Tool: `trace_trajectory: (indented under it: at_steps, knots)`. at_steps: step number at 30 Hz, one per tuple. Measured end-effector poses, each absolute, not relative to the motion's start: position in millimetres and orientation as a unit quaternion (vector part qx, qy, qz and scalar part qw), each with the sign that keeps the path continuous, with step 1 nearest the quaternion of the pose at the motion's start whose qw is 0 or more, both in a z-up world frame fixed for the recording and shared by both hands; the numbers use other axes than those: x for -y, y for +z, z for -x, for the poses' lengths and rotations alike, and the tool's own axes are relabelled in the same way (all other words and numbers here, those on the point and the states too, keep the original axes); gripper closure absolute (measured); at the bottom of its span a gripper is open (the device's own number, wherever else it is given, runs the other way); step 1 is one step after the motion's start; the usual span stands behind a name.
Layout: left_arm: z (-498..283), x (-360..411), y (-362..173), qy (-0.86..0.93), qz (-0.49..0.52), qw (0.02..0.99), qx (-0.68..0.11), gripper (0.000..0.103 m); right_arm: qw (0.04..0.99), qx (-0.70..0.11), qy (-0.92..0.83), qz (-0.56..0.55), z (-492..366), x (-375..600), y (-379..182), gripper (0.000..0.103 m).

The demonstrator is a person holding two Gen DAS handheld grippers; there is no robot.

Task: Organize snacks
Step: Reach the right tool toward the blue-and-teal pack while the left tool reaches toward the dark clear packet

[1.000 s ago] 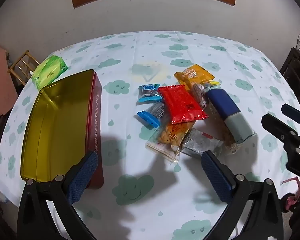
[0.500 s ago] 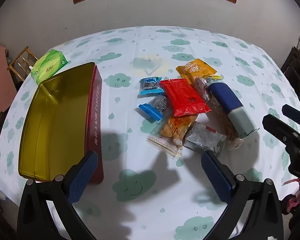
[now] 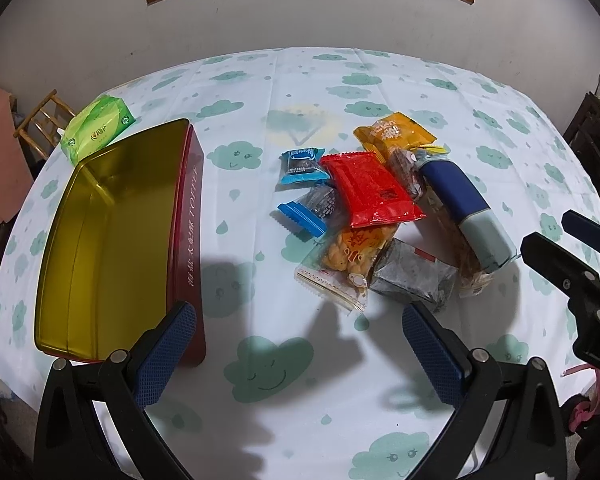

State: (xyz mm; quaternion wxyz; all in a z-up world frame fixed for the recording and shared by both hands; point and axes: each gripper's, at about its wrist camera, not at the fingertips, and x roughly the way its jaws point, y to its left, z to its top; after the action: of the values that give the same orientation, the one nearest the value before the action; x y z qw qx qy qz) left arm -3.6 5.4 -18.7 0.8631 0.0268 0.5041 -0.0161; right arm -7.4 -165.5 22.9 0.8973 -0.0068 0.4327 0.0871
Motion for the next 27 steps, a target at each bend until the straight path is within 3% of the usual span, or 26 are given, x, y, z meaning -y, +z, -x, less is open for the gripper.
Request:
trace_trajectory:
  at_steps: [27]
  knots:
    - [-3,-15,-28,-0.013,-0.026,0.859,-0.512,0.001,0.888,-0.449,0.094,0.011,1,163,8,0.015]
